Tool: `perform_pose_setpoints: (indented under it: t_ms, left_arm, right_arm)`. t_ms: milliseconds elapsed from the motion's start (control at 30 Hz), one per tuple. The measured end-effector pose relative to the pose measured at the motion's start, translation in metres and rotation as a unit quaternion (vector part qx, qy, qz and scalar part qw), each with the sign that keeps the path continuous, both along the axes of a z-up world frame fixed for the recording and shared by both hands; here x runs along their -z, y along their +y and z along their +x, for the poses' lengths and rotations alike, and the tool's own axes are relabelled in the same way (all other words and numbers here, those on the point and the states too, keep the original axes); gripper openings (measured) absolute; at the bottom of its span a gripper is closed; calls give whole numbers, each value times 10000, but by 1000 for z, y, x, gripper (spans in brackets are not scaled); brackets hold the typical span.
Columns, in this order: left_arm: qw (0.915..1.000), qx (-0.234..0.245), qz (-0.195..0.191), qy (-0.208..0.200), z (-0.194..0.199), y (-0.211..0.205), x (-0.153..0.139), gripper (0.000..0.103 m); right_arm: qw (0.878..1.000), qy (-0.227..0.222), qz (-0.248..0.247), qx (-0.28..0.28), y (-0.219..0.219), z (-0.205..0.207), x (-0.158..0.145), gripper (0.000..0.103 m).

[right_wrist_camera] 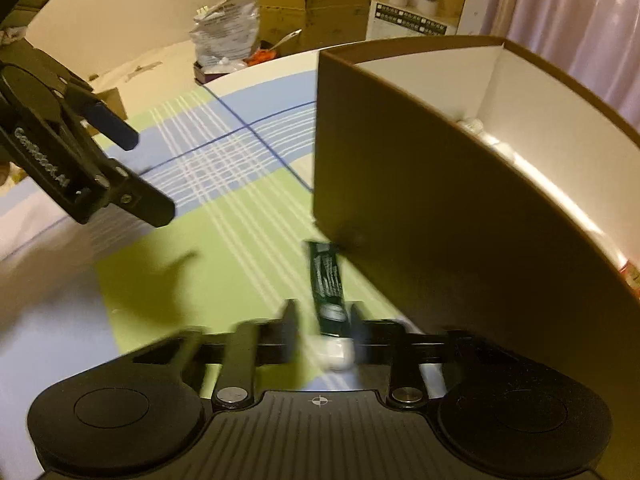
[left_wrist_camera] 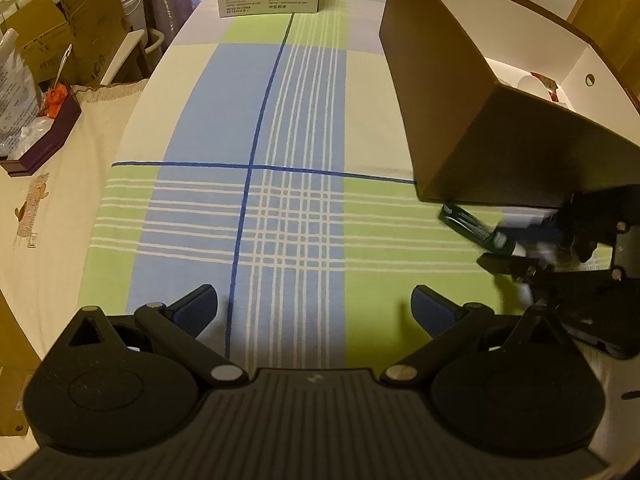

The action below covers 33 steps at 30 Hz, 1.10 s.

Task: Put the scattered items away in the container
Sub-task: 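Grasp the green tube with the right tool, then grasp the brown scrunchie with the left tool while the right tool holds the green tube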

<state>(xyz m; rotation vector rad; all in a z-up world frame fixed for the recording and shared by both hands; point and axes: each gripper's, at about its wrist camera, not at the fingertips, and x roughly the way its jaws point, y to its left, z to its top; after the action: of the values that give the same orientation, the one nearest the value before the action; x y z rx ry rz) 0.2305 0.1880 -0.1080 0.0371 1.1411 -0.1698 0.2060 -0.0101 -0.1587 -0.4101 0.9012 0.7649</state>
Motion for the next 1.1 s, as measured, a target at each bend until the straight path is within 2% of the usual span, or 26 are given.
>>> perform_pose_setpoints:
  t_ms: [233,400,500,633,700,733,767,867,900,933,967,1033,1067,1100]
  left_arm:
    - [10000,-18,-34,34,-7,2,0,101]
    - [9998,90,-51,145,-20,0,5,101]
    - [9996,134,-73,218,-26,-5,8,101]
    - [9995,239,-87,187,-31,-14,5,101]
    - [9994,318,-104,115,-35,-19,0,101]
    - [9993,351,-108,87,-37,-21,-2,101]
    - [9992,375,-105,64,-39,-23,-4,101]
    - [9992,373,-88,69,-45,-23,-4,101]
    - [9993,358,-80,87,-46,-23,-3,101]
    - [9993,343,-69,100,-47,-23,-3,101]
    - [9994,331,-58,109,-49,-23,-2,101]
    - [9994,322,-52,117,-51,-24,-2,101]
    - [9994,334,-47,116,-52,-25,-2,101]
    - [9993,348,-36,115,-53,-27,-2,101]
  right_arm:
    - [9995,284,-41,109,-13,-35,-7,18]
    - [9953,714,-45,645,-48,-70,-13,19]
    - [9945,731,103,741,-61,-85,-16,19]
    - [9917,729,233,1032,-59,-83,-13,20]
    - [9910,708,290,1102,-55,-80,-13,46]
    - [9911,590,322,1150,-53,-82,-14,76]
    - [9916,429,392,1154,-52,-84,-17,79]
    - [9921,354,342,1156,-50,-86,-17,78]
    - [9917,338,397,1173,-51,-87,-16,74]
    - [9911,377,440,1201,-52,-87,-14,55]
    - [9901,475,434,1246,-53,-86,-11,29]
    - [9895,457,420,1307,-54,-87,-7,26]
    - [9894,452,421,1313,-56,-88,-7,19]
    - [9893,452,402,1326,-59,-90,-8,19]
